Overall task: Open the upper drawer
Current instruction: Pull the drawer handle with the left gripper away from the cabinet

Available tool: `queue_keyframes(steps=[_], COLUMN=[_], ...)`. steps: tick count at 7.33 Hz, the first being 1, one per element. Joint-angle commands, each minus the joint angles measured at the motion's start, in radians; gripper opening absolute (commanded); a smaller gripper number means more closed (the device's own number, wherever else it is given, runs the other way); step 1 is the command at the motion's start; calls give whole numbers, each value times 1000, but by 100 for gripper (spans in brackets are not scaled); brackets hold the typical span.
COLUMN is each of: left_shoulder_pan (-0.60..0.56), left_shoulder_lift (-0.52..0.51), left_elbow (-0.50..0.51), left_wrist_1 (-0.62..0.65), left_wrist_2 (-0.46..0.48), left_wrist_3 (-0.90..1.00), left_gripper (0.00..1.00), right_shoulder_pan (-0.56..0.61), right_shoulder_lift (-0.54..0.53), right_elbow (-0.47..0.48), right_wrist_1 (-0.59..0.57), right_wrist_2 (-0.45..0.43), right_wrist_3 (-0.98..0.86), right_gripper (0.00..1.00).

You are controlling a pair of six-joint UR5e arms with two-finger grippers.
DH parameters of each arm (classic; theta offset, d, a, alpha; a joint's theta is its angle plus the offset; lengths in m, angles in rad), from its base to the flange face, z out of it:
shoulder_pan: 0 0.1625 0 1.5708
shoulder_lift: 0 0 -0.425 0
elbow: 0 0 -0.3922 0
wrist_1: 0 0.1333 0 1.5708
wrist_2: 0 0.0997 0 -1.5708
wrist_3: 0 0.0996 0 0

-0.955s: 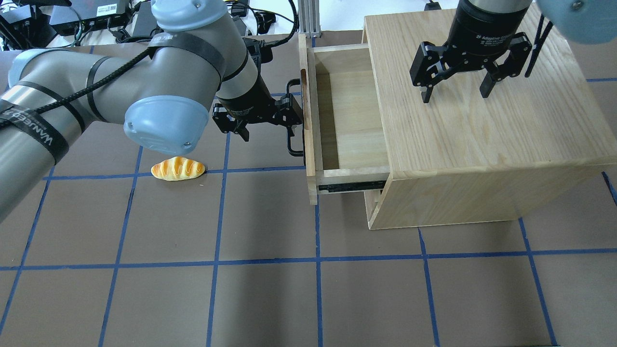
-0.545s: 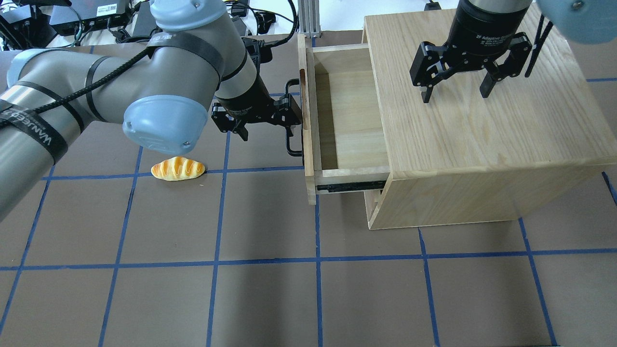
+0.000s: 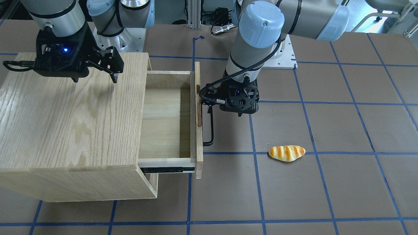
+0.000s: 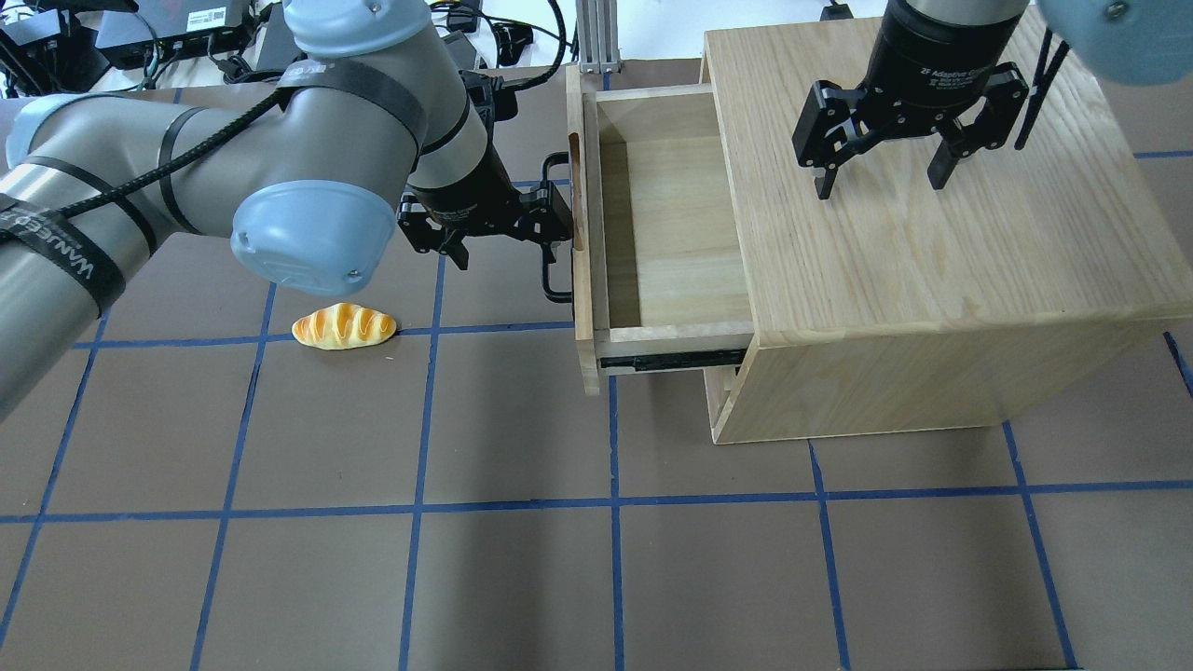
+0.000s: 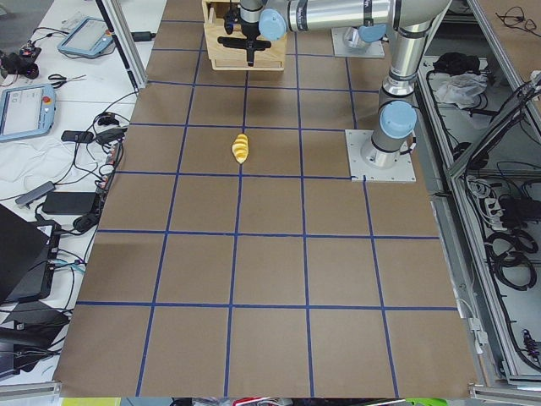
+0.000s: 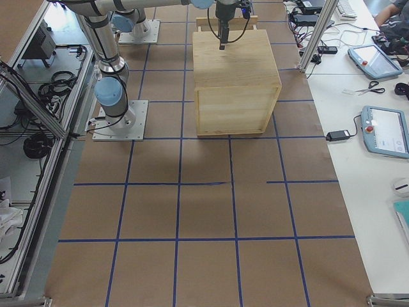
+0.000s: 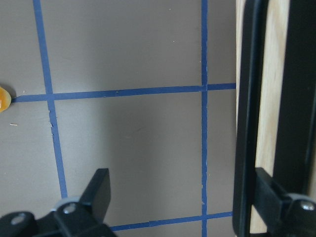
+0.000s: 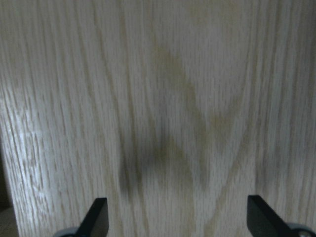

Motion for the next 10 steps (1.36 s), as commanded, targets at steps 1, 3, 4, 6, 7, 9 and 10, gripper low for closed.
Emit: queue_keyframes(steps=[1, 3, 4, 6, 7, 9, 10], left_shoulder_pan=[14, 23, 26, 23, 25, 39, 74], left_shoulder_lift=[5, 16, 19, 30, 48, 83, 111], left_elbow=[0, 0, 0, 18, 21, 31, 53], left_wrist_1=[0, -19, -19, -34, -49, -103, -169], left_wrist_2=[2, 10, 30, 19, 13, -26, -49], left_wrist_3=[13, 25, 27, 20, 19, 19, 29], left_gripper=[100, 100, 100, 100, 100, 100, 100], right_shoulder_pan=[0, 0, 0, 0, 0, 0, 0], right_shoulder_lift=[0, 0, 0, 0, 0, 0, 0], right_elbow=[1, 0, 0, 0, 1, 1, 0], right_wrist_1=[0, 0, 0, 0, 0, 0, 0], right_wrist_2=[0, 0, 0, 0, 0, 0, 0], right_wrist_3=[0, -1, 0, 0, 0, -1, 0], right_gripper=[100, 100, 100, 100, 100, 100, 100])
